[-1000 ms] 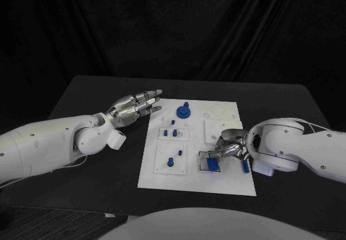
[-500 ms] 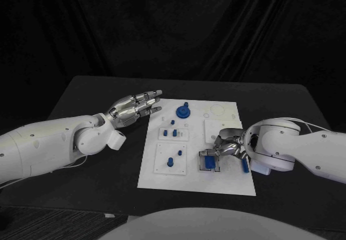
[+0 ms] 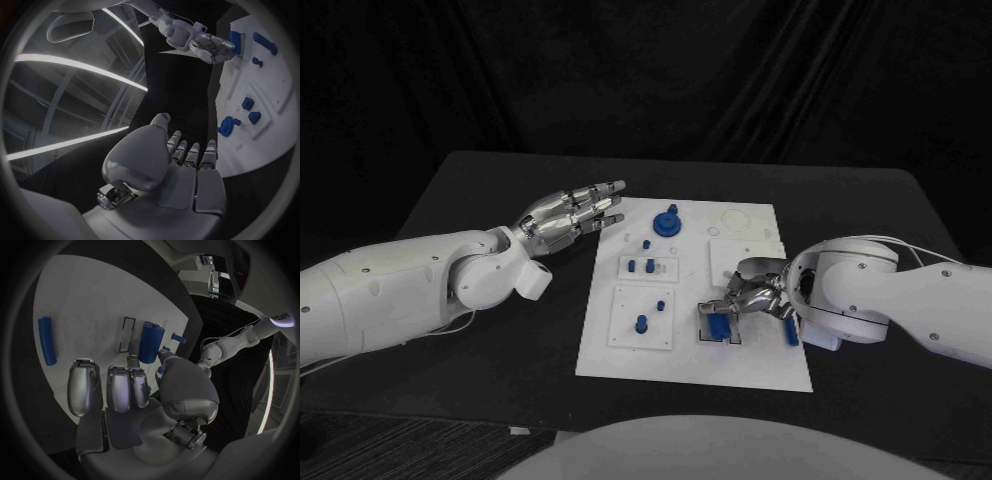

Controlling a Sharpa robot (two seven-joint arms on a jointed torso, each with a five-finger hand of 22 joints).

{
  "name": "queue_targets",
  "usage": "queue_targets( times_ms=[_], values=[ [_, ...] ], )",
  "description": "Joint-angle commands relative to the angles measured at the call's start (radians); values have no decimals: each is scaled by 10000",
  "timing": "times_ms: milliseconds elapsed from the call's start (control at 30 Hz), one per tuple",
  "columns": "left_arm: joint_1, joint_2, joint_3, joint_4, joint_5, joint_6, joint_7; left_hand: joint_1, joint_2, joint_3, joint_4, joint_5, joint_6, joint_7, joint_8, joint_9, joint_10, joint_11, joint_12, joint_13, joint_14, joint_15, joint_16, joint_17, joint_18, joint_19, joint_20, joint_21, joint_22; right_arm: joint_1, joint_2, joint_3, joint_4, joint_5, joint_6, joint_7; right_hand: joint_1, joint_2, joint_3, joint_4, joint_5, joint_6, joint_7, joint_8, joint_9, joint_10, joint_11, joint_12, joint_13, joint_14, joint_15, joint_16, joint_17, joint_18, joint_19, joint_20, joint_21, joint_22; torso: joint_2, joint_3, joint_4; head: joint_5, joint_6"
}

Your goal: Assemble the parts on the task board

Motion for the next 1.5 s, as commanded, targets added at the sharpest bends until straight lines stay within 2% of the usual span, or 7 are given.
queue_targets(
  times_ms=[33, 267, 667, 800, 967, 1233, 1500],
  values=[
    [-18, 28, 7, 4, 10, 173, 81, 89, 23, 51, -18, 67, 28, 73, 50, 0, -8, 70, 27, 3, 18, 56, 33, 12, 101, 8, 87, 45, -10, -31, 5, 1, 7, -110, 215, -185, -83, -24, -180, 48, -312, -72, 22, -13, -8, 1042, 96, 26, 2635, 846, 57, -12, 1551, 70, 382, 78, 60, 2114, 2, -3, 0, 1, 1],
    [-21, 25, 7, 3, 10, 181, 60, 95, 23, 58, -26, 71, 34, 77, 52, 1, -6, 71, 27, 4, 18, 58, 33, 12, 101, 9, 88, 46, -9, -36, 24, 1, 7, -115, 216, -182, -234, 9, -752, 160, -1433, -164, 50, -20, -24, 1042, 122, 26, 2635, 840, 78, -21, 1522, 61, 400, 96, 84, 2128, 1, -2, -2, 11, 1],
    [-23, 12, 7, -3, 10, 194, 22, 117, 23, 102, -79, 84, 186, 138, 116, 25, -1, 94, 29, 6, 19, 69, 34, 12, 101, 7, 97, 45, -13, -39, -59, 1, 45, -116, -222, -67, -1438, 548, -1486, 237, -1980, -297, 85, -2, -31, 1042, 156, 26, 2635, 825, 108, -55, 1439, 63, 398, 129, 62, 2126, 1, 1, 2, 48, 1],
    [-24, 7, 7, -5, 10, 198, 10, 117, 24, 108, -85, 85, 212, 150, 127, 28, -1, 100, 30, 6, 20, 71, 35, 13, 101, 6, 98, 45, -15, -35, -269, 2, 224, -117, -762, 414, -1647, 719, -1721, 221, -1762, -199, 56, 82, -7, 1042, 133, 26, 2635, 839, 94, -22, 1507, 53, 419, 120, 104, 2142, -2, 0, -3, 60, 1],
    [-25, 1, 7, -8, 10, 196, -1, 116, 23, 121, -97, 86, 274, 175, 154, 37, 3, 116, 31, 7, 23, 73, 38, 14, 102, 8, 102, 46, -13, 22, -635, 3, 635, -372, -1205, 1082, -423, 675, -1968, -28, -671, -182, 1, 293, 94, 1042, 77, 26, 2635, 836, 51, -22, 1489, 25, 473, 69, 223, 2181, -6, -1, 3, 77, 1],
    [-27, 1, 7, -27, 10, 202, -18, 116, 22, 128, -105, 90, 307, 186, 168, 41, 9, 126, 33, 9, 24, 73, 38, 14, 102, 10, 103, 48, -11, 121, -1000, 3, 1049, -1065, -1268, 1485, 1032, 632, -2329, -458, -524, -589, -42, 1033, 718, 1042, 42, 26, 2635, 826, 10, -43, 1424, 1, 514, 42, 322, 2211, -14, -1, 5, 74, 1],
    [-36, -4, 7, -34, 9, 218, -40, 118, 22, 136, -113, 95, 317, 196, 174, 42, 14, 135, 34, 10, 26, 76, 40, 16, 103, 12, 106, 49, -10, 21, -983, 1, 983, -1218, -639, 1351, 1666, 713, -2858, -606, -690, -1111, -137, 2235, 1932, 1042, -36, 26, 2635, 814, -48, -68, 1355, 16, 488, -14, 266, 2192, 8, 5, -2, 64, 1]
  ],
)
